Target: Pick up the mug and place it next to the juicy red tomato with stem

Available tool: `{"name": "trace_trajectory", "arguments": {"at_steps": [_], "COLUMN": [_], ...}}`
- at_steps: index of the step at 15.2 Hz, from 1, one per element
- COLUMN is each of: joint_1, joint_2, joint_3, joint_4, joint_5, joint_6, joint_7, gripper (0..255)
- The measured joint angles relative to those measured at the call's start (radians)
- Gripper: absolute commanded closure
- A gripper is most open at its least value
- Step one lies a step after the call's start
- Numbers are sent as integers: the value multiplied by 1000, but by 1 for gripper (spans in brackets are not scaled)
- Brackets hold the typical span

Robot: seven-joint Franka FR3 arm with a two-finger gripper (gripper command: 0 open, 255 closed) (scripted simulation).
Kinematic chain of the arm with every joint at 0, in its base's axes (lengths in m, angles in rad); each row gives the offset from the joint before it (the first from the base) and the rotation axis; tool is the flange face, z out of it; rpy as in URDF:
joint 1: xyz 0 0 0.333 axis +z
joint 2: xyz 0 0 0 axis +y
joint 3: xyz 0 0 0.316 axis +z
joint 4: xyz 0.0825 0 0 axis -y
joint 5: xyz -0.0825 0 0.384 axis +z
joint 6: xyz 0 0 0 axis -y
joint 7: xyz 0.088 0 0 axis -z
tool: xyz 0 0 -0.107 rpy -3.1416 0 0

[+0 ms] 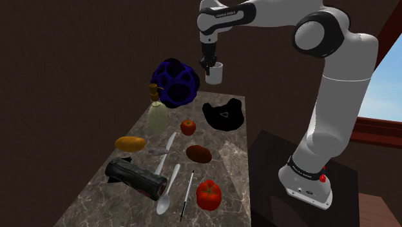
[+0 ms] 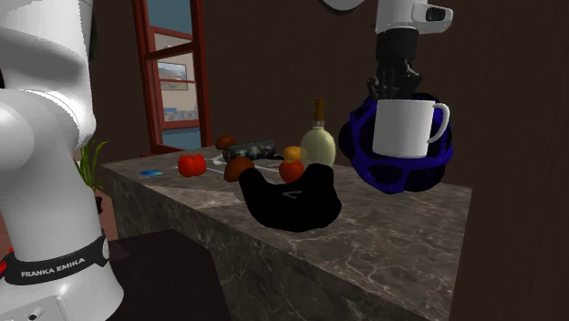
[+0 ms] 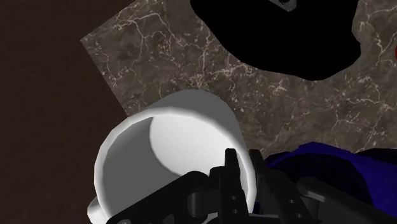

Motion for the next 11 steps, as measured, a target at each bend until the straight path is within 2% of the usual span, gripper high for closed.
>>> {"name": "trace_trajectory", "arguments": {"at_steps": [3,4,11], "joint_1": [0,3,61], "joint_2": [0,-17,-242], "joint_3": [0,2,44], "joint_4": [40,23,-258], "joint_5": [0,-2,-17], "joint_6": [-41,-40,16], "joint_7": [0,6,106], "gripper": [255,255,255]}}
